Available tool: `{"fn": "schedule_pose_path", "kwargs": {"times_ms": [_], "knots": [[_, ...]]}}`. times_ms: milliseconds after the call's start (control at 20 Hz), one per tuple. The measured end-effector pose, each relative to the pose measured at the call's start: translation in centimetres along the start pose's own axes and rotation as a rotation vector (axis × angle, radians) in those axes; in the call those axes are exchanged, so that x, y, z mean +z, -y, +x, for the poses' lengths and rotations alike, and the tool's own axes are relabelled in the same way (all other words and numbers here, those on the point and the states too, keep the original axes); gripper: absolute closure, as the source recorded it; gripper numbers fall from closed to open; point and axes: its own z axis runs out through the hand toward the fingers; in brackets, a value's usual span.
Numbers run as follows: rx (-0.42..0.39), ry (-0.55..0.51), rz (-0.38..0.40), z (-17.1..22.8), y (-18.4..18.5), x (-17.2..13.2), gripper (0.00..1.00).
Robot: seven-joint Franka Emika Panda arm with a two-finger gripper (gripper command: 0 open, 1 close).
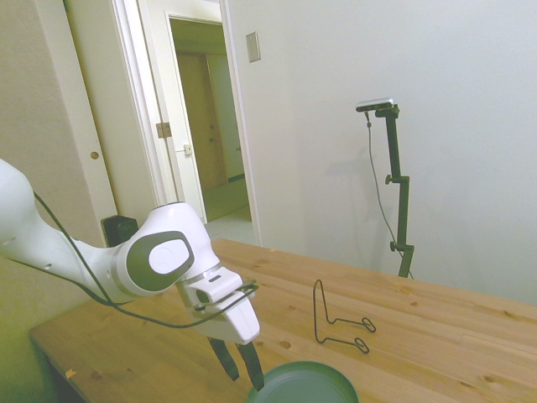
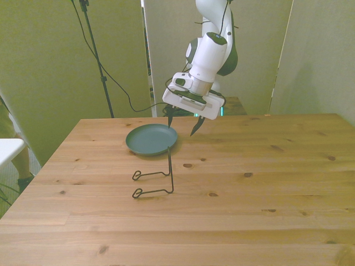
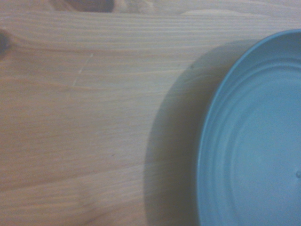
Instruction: Load the plate
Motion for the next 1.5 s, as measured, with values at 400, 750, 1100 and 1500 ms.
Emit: {"fn": "schedule_pose_path", "kwargs": {"times_ms": [400,750,1100,1500], "knots": [[-0.016,-0.006,-0.020,0.9,0.4,1.0,1.00],[-0.010,0.006,-0.036,1.8,0.4,2.2,1.00],[-0.026,0.006,-0.046,1.7,0.5,2.7,1.00],[-0.031,0.006,-0.040,1.7,0.8,3.0,1.00]]}}
